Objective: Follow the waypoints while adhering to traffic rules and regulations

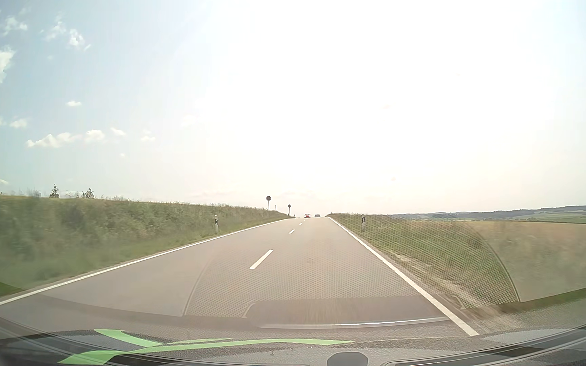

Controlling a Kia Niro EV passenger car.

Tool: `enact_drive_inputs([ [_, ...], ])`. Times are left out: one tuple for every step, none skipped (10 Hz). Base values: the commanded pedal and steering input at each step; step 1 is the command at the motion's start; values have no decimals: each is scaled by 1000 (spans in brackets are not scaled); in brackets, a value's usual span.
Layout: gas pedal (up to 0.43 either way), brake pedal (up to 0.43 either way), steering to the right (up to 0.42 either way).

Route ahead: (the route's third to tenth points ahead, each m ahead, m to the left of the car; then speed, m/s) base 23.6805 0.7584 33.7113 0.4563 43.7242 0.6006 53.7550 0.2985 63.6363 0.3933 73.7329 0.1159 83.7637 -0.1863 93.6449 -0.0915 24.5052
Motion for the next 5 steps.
enact_drive_inputs([
  [150, 0, 1],
  [150, 0, 1],
  [150, 0, 1],
  [150, 0, 1],
  [138, 0, 1],
])
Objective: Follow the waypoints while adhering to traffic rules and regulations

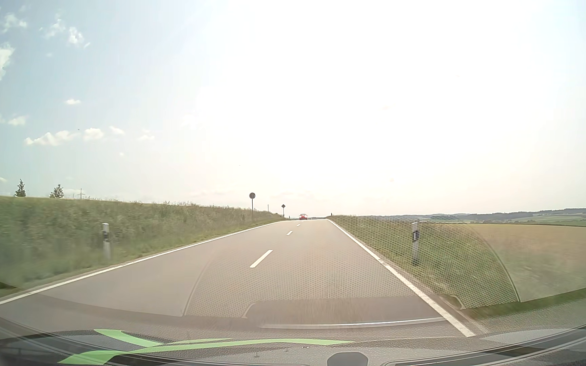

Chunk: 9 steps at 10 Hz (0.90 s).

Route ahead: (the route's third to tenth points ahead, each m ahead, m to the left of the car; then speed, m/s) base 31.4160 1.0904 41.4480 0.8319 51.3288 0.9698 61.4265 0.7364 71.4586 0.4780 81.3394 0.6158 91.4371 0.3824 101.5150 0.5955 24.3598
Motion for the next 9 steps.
enact_drive_inputs([
  [118, 0, 1],
  [87, 0, 1],
  [67, 0, 1],
  [28, 0, 1],
  [0, 0, 1],
  [0, 0, 1],
  [0, 0, 0],
  [0, 0, 0],
  [0, 0, -1],
])
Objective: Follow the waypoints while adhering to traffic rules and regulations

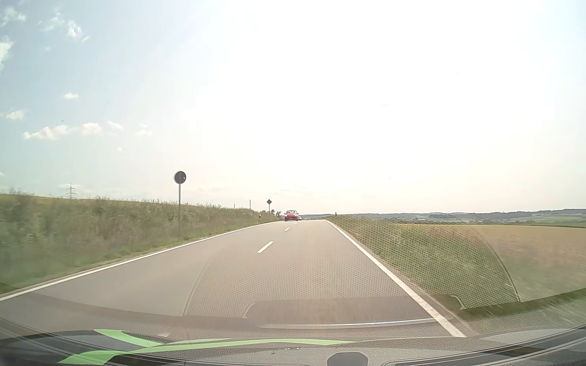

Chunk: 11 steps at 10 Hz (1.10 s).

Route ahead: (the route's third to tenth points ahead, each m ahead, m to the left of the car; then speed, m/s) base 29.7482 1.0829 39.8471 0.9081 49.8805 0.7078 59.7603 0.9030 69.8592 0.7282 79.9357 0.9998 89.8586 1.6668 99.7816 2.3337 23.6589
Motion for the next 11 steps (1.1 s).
enact_drive_inputs([
  [0, 0, -2],
  [0, 0, -3],
  [0, 0, -3],
  [0, 0, -3],
  [0, 0, -3],
  [0, 0, -3],
  [0, 0, -3],
  [0, 0, -3],
  [0, 0, -3],
  [0, 0, -3],
  [0, 0, -3],
])
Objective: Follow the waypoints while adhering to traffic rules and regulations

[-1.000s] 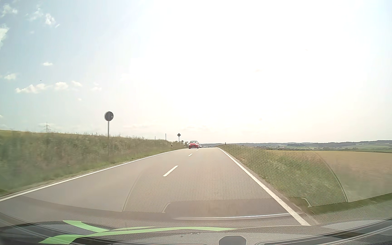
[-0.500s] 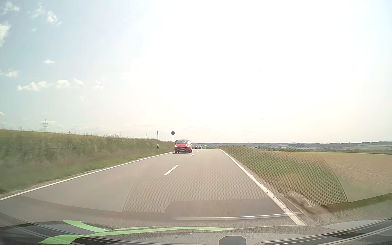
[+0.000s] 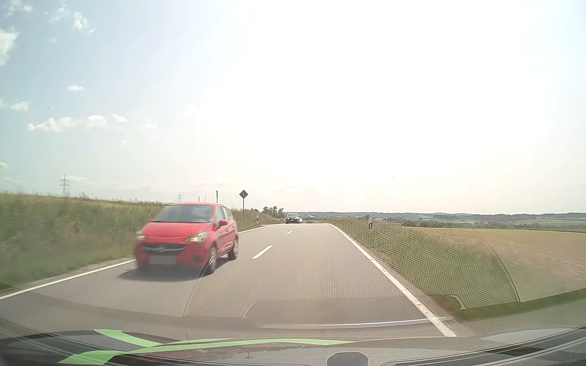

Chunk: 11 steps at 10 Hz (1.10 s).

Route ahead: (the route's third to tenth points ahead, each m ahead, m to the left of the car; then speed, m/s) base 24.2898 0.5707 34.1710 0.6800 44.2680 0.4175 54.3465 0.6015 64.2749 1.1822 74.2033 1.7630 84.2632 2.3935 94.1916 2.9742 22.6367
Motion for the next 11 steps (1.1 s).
enact_drive_inputs([
  [0, 0, -3],
  [0, 0, -2],
  [0, 0, 0],
  [0, 0, 1],
  [0, 0, 3],
  [0, 0, 3],
  [0, 0, 3],
  [0, 0, 3],
  [0, 0, 3],
  [0, 0, 3],
  [0, 0, 2],
])
